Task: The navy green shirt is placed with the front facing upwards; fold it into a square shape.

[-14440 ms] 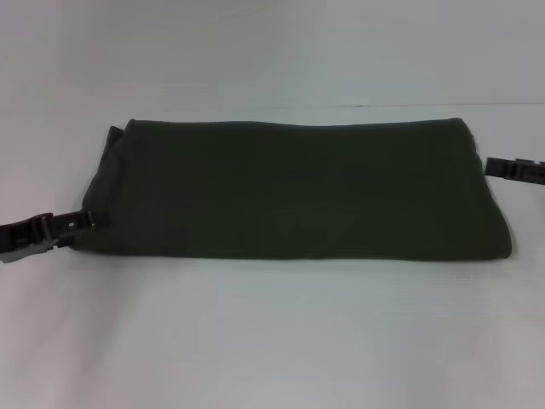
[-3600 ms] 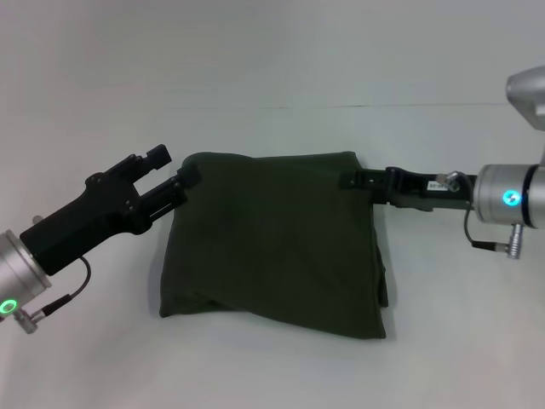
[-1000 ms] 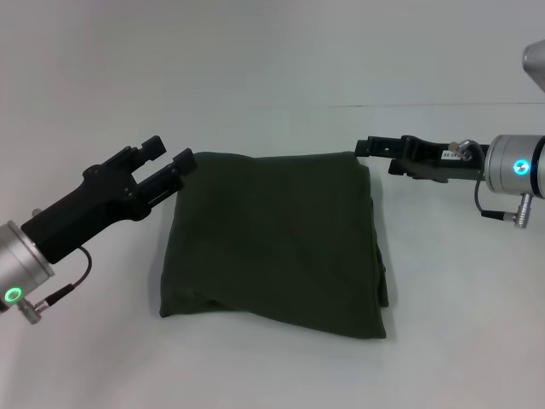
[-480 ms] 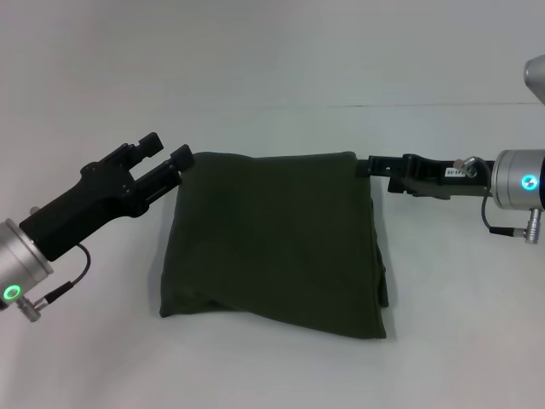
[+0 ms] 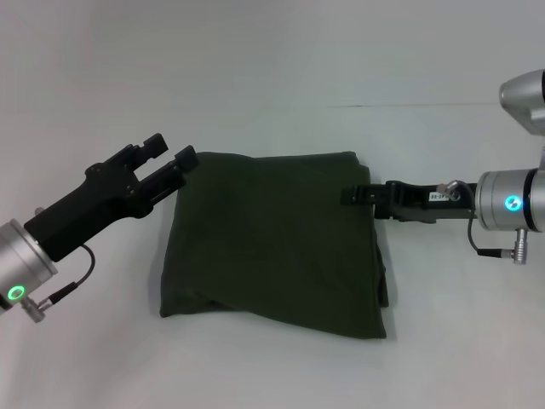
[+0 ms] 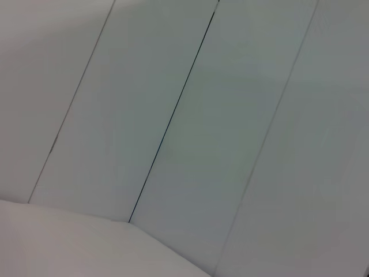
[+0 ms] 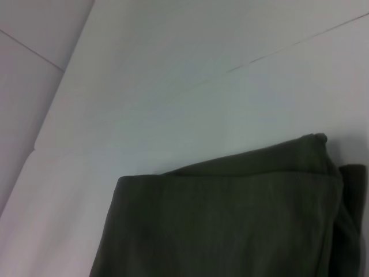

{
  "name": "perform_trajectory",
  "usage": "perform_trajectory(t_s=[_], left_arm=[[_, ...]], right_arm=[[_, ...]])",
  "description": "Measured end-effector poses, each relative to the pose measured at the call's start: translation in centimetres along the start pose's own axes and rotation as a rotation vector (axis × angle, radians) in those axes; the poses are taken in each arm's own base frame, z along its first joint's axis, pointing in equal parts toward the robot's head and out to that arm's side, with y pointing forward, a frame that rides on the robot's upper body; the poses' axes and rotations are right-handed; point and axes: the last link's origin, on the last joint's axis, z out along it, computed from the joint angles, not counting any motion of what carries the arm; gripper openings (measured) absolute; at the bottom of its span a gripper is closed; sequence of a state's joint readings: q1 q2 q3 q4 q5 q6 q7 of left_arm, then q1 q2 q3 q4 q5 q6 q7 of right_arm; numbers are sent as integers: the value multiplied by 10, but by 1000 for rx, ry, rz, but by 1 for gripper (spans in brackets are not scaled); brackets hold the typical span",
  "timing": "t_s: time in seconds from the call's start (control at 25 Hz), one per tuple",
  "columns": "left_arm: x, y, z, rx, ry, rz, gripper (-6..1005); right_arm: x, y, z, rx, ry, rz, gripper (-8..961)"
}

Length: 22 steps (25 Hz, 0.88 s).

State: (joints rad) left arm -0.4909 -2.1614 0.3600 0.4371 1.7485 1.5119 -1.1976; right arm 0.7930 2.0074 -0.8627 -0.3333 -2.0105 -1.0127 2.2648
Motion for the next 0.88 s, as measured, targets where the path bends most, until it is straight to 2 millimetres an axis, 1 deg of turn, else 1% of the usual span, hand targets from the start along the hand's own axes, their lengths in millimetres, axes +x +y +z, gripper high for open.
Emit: perform_trajectory(t_s=[0.88], left_arm=[[-1, 0, -2, 4, -3, -1, 715]], right_arm=[[19, 6, 13, -17, 49, 10, 916]])
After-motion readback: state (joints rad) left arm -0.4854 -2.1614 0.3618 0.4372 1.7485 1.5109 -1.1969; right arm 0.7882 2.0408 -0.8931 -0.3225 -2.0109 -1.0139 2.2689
